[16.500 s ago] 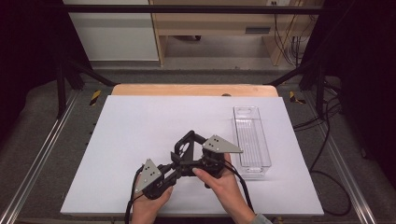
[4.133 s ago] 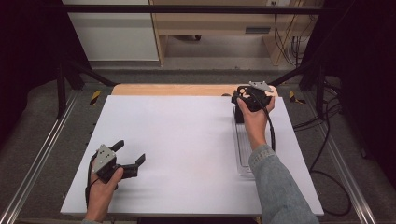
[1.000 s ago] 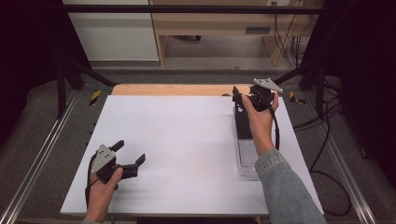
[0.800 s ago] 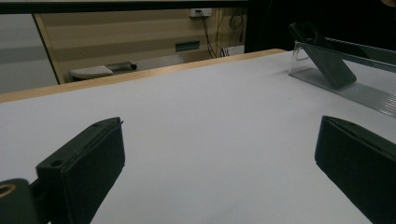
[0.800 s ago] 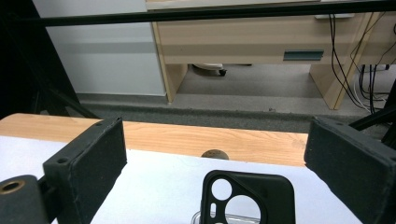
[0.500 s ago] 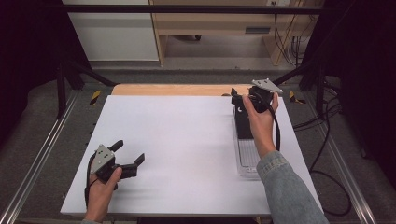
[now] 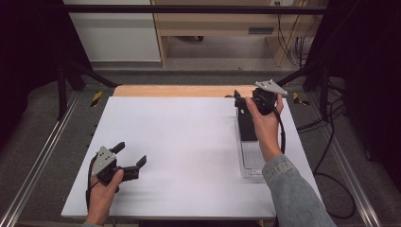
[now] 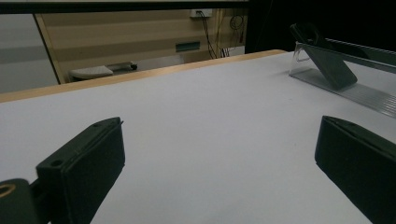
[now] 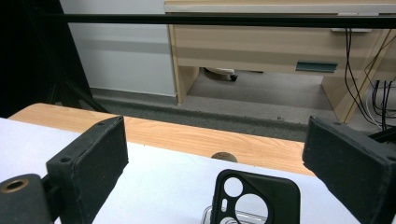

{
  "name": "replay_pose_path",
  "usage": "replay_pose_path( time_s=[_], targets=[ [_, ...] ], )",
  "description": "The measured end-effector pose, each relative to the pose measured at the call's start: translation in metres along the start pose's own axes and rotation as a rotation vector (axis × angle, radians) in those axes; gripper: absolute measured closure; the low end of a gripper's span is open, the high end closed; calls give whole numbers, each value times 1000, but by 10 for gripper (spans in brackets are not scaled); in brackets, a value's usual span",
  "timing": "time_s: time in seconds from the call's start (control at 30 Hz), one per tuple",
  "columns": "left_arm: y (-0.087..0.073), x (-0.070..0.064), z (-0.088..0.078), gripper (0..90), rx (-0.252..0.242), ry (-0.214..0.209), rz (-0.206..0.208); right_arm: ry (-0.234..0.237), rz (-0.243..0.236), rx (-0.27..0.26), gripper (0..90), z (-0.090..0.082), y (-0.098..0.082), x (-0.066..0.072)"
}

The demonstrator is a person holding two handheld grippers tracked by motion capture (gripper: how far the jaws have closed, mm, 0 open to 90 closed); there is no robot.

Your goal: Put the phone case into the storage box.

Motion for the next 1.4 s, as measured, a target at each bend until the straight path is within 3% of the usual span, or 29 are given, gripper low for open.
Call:
replay_pose_path(
  time_s=[1.4],
  targets=[
    [0, 0, 0, 16, 3, 0, -1, 52, -1, 8, 68, -16, 0, -5]
  ],
)
Point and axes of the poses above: each handheld gripper's, and its own axes: z roughly forward along the jaws, y roughly out of its top, x roughly to its left, the point moved 2 cm from there along z, roughly forward along the jaws, and after that the axes turned 1 degree about -x, right-handed, at the moved point
